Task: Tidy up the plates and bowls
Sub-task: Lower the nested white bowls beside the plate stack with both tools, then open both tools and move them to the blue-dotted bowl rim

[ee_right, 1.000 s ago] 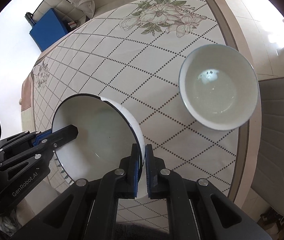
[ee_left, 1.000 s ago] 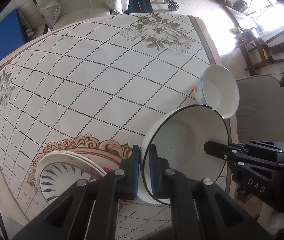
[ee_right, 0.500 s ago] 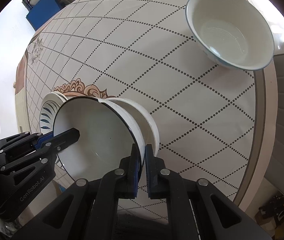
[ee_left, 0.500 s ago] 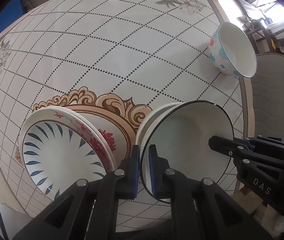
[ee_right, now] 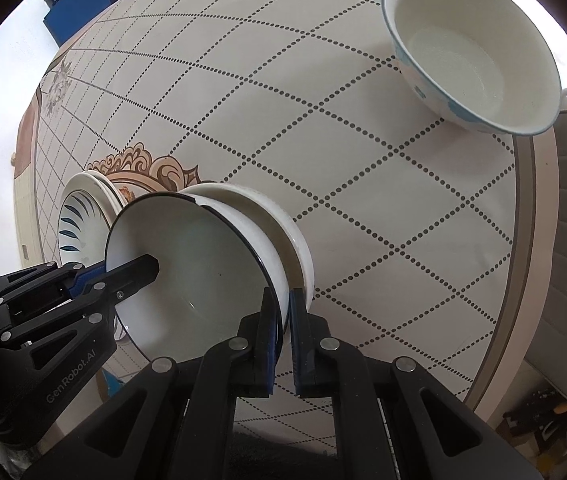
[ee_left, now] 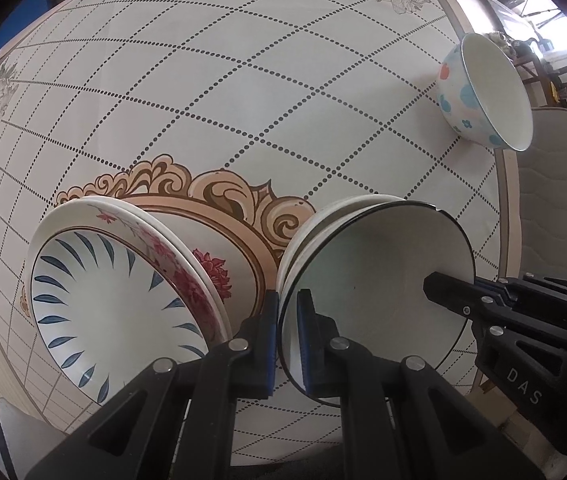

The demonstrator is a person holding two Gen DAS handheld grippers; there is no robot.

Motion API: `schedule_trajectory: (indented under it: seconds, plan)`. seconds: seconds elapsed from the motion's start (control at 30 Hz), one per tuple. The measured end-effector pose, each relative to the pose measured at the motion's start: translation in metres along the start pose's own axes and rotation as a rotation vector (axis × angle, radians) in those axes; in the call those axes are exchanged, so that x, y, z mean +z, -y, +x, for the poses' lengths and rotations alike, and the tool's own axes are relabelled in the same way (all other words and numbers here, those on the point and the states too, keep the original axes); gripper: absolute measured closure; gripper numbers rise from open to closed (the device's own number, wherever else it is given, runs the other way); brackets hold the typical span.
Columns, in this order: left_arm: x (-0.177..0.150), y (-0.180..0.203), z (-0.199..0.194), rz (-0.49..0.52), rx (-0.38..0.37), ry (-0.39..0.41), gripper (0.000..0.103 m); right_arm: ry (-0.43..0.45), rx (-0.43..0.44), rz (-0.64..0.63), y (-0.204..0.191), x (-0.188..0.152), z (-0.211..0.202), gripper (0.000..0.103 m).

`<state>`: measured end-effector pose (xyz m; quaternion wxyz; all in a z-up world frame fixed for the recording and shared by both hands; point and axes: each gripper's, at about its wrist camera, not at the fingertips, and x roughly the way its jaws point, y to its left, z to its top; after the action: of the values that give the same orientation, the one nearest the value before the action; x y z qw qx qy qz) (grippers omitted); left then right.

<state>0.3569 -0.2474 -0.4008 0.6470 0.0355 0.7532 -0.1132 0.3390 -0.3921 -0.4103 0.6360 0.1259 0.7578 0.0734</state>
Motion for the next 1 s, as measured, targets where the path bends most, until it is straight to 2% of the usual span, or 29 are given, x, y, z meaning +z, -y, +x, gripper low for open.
schedule_trajectory:
  seconds: [0.33, 0.43, 0.5, 0.53, 0.8, 0.93, 1.0]
  plan:
    - [-0.002, -0.01, 0.003, -0.015, -0.011, -0.011, 0.095, -0.014, 0.003, 0.014, 0.0, 0.004, -0.005, 0.092]
    - [-0.003, -0.011, 0.003, -0.014, -0.011, -0.008, 0.095, -0.016, -0.026, 0.011, 0.001, 0.001, -0.009, 0.091]
    - [-0.003, -0.01, 0.003, -0.014, -0.012, -0.009, 0.095, -0.009, -0.017, 0.017, 0.004, -0.001, -0.012, 0.092]
    - [-0.004, -0.01, 0.004, -0.015, -0.016, -0.011, 0.095, -0.004, -0.023, 0.018, 0.005, -0.002, -0.013, 0.098]
    - [-0.011, -0.005, 0.002, -0.018, -0.006, -0.002, 0.095, -0.013, 0.018, 0.055, 0.013, -0.002, -0.012, 0.098]
    - [-0.017, -0.005, -0.019, -0.037, 0.02, 0.051, 0.094, -0.004, 0.03, 0.037, 0.012, -0.005, -0.018, 0.097]
    - [-0.018, -0.002, -0.037, -0.047, 0.026, 0.097, 0.094, 0.037, 0.043, 0.021, 0.013, -0.007, -0.03, 0.097]
